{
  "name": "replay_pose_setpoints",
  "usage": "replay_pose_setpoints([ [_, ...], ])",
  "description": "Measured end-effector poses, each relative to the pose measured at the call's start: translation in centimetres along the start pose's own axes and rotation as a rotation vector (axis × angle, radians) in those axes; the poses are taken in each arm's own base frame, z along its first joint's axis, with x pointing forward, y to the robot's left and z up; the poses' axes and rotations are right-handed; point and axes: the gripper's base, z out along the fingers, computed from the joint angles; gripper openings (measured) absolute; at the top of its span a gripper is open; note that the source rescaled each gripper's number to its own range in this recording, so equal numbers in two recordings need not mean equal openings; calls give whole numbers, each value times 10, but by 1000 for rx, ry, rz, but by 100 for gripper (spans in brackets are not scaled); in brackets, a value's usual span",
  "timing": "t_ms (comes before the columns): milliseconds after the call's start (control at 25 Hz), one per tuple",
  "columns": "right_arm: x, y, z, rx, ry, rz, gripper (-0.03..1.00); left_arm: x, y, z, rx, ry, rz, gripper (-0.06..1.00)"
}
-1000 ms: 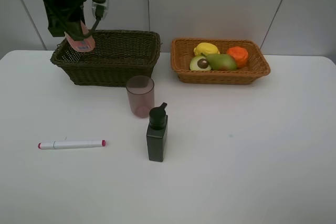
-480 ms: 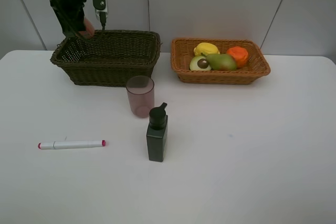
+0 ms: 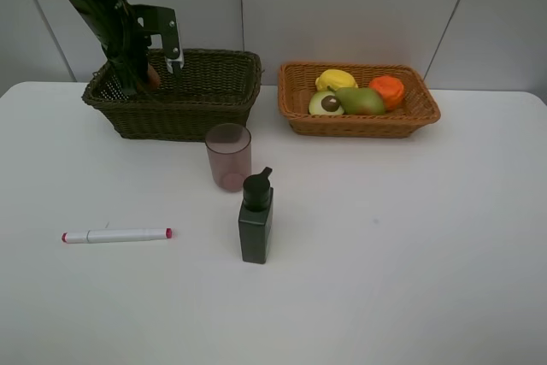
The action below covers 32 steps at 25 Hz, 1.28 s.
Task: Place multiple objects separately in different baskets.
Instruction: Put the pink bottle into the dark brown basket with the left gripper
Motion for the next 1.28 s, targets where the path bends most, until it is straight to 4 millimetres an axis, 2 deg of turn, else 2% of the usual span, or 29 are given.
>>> replay_pose_setpoints([
  [240, 0, 0, 0, 0, 0, 0, 100, 0, -4, 14, 5, -6, -3, 43],
  [1280, 0, 0, 0, 0, 0, 0, 100, 1, -6, 15, 24, 7, -6, 43],
])
